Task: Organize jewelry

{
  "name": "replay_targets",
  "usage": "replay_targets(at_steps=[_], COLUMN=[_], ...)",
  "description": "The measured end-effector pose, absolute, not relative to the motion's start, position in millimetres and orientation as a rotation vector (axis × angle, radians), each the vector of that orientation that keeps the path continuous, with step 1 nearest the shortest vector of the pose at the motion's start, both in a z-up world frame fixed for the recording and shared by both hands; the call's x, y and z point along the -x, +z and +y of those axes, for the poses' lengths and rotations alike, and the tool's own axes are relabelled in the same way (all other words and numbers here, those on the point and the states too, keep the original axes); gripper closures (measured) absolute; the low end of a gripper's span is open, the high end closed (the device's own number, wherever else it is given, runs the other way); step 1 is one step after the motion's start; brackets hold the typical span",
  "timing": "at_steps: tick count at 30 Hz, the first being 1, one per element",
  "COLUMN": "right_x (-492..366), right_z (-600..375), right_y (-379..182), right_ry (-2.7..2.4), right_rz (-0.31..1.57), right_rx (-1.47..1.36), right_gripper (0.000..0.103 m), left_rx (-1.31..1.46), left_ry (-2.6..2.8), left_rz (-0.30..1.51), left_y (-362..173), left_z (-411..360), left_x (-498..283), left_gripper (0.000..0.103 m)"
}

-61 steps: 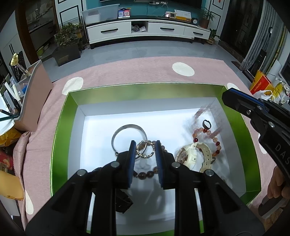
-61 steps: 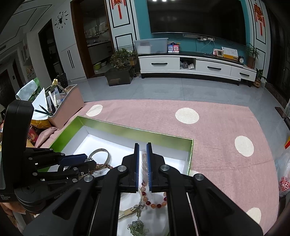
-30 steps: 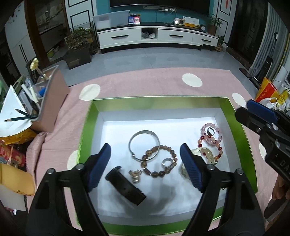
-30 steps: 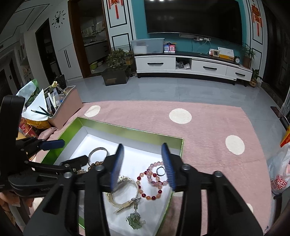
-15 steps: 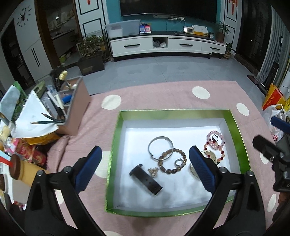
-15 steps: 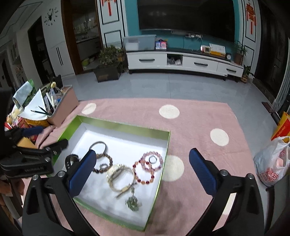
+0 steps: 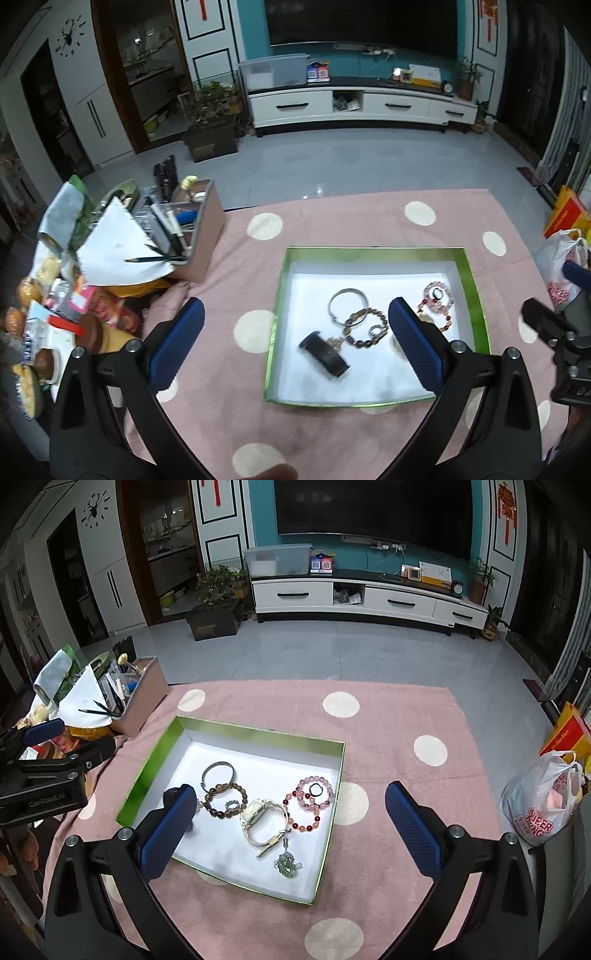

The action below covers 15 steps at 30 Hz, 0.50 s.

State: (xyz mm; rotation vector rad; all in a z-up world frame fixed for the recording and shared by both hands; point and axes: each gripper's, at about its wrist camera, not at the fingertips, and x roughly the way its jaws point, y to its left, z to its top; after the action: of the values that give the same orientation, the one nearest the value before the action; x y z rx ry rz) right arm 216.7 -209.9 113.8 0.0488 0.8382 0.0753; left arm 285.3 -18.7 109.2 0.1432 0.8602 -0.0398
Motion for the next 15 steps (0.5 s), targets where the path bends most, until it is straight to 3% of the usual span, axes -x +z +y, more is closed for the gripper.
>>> replay_targets(at_steps=[15], right_x=[-220.9], right_z=[-197.5], right_y=[117.5], right_ry=[0.085], right_rz=[0.846], right_rx=[-0.020], right_gripper=[0.001], left_rx=[-0.128], left_ry=[-0.035], left_rz=[0.853], left_y=[120.7], left_z=[-13.9], left_x=[-286.2], left_gripper=[0.002])
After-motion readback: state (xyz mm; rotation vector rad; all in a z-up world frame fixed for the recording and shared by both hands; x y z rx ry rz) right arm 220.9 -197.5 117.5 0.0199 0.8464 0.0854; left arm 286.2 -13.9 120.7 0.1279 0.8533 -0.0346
